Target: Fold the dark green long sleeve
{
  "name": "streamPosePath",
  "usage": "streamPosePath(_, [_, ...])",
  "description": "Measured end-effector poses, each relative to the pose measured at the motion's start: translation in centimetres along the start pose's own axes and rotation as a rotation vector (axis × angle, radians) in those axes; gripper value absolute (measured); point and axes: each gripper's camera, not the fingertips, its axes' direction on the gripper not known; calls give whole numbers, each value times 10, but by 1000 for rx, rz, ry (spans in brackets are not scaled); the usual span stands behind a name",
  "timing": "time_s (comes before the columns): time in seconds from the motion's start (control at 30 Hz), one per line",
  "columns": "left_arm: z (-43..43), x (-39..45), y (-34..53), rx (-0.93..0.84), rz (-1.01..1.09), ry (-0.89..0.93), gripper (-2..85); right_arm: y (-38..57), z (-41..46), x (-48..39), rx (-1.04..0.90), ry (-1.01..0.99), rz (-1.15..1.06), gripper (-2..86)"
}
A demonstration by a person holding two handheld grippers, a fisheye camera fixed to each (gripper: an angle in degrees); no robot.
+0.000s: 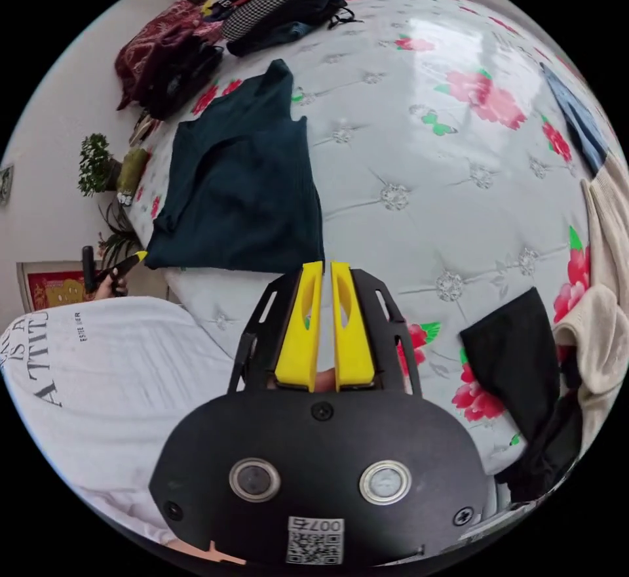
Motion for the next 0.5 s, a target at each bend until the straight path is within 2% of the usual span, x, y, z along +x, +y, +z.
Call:
streamPosePath(0.03, [-3,9,-3,8,33,-31,95,0,-2,-1,17,-25,16,24])
streamPosePath(0.13, [-5,78,-33,68,336,-155,116,-8,-7,-10,83,-64,33,41])
streamPosePath(0.23, [19,123,-52,84,559,-188,116,-31,-1,-21,104,-63,32,59])
streamPosePath(0.33, [92,152,-77,-64,720,-197,79,-58,16,-27,87,-77,48,68])
streamPosePath(0.4, [106,148,-89,-97,711,-190,33,-72,32,-29,40,-54,68,64])
streamPosePath(0.47, [94,122,-106,-67,580,-71,11,-79,40,-33,-2,-23,55,45])
streamPosePath(0.5, [79,91,-116,-8,437,30,3,-79,38,-34,2,-19,52,41])
